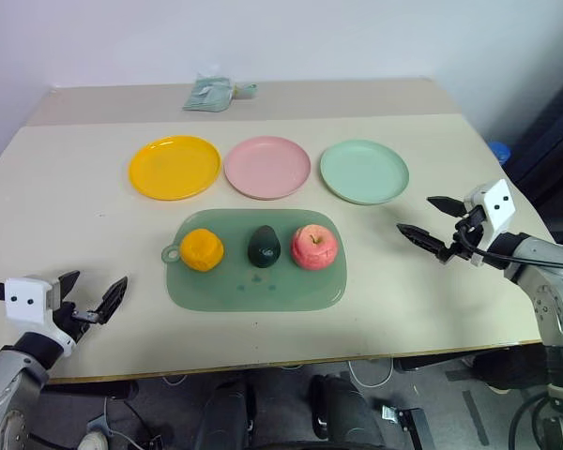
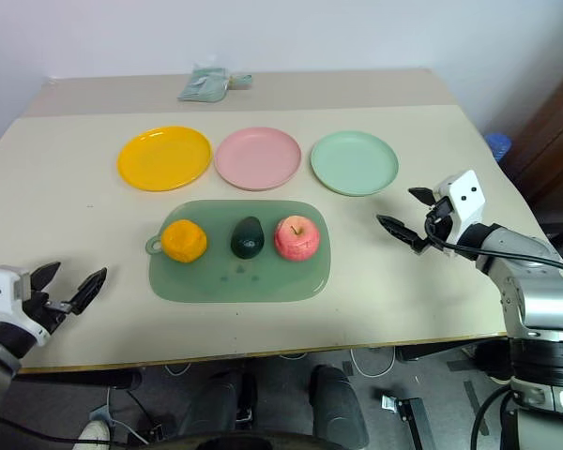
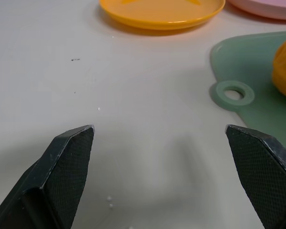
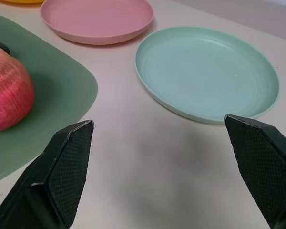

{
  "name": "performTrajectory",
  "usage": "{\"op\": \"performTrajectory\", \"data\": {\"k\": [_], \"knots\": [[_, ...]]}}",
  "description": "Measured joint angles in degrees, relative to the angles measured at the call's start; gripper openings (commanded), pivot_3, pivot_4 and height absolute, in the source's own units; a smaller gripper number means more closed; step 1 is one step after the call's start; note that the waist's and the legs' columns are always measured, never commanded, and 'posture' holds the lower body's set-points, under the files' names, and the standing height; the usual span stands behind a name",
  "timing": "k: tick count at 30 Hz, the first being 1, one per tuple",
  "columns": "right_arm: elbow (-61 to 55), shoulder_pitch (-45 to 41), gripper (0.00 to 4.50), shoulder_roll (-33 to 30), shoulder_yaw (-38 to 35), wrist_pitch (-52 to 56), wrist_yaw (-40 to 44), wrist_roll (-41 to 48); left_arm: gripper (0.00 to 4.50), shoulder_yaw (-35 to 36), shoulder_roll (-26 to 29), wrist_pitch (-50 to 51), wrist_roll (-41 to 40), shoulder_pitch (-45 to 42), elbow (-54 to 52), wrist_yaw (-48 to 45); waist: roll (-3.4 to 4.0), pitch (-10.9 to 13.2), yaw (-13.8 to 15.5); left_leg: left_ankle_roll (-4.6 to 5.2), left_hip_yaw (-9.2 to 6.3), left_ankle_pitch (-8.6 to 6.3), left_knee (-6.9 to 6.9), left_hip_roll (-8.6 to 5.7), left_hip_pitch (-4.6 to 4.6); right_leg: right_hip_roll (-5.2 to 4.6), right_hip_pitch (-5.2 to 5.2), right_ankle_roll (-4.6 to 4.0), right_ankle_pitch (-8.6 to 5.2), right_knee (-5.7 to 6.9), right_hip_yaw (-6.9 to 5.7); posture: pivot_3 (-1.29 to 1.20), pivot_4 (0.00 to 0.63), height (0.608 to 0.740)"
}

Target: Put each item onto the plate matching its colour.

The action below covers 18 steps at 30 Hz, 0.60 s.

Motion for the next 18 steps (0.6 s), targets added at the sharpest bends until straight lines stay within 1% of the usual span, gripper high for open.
{"op": "performTrajectory", "data": {"k": [7, 15, 18], "knots": [[0.0, -0.1, 4.48, 1.1, 0.4, -0.3, -0.9, 0.0, 4.49, -0.3, 0.0, 0.5, 0.5, -0.1, -1.0, 1.2, 0.00, 0.0, 0.0, 0.00, 0.00, 0.00, 0.00, 0.00, 0.00, 0.00, 0.01, 0.00, 0.00, 0.00, 0.00, 0.00, 0.150, 0.740], [0.6, -0.2, 4.48, 1.1, 0.4, -1.2, -1.0, -0.5, 4.49, -0.4, -0.4, 5.1, -0.6, 2.3, -9.5, 3.7, 0.01, 0.0, 0.0, 0.00, 0.00, 0.00, 0.00, 0.01, 0.00, 0.01, 0.01, 0.00, 0.00, 0.00, 0.01, 0.00, 0.150, 0.740], [0.8, -0.2, 4.48, 1.1, 0.4, -1.9, -1.6, -1.1, 4.49, -1.6, -0.8, 6.9, -1.4, 2.8, -11.7, 4.3, 0.00, 0.0, 0.1, 0.00, 0.00, 0.00, 0.00, -0.01, 0.00, 0.02, 0.01, 0.00, 0.00, 0.01, 0.01, 0.00, 0.150, 0.740]]}}
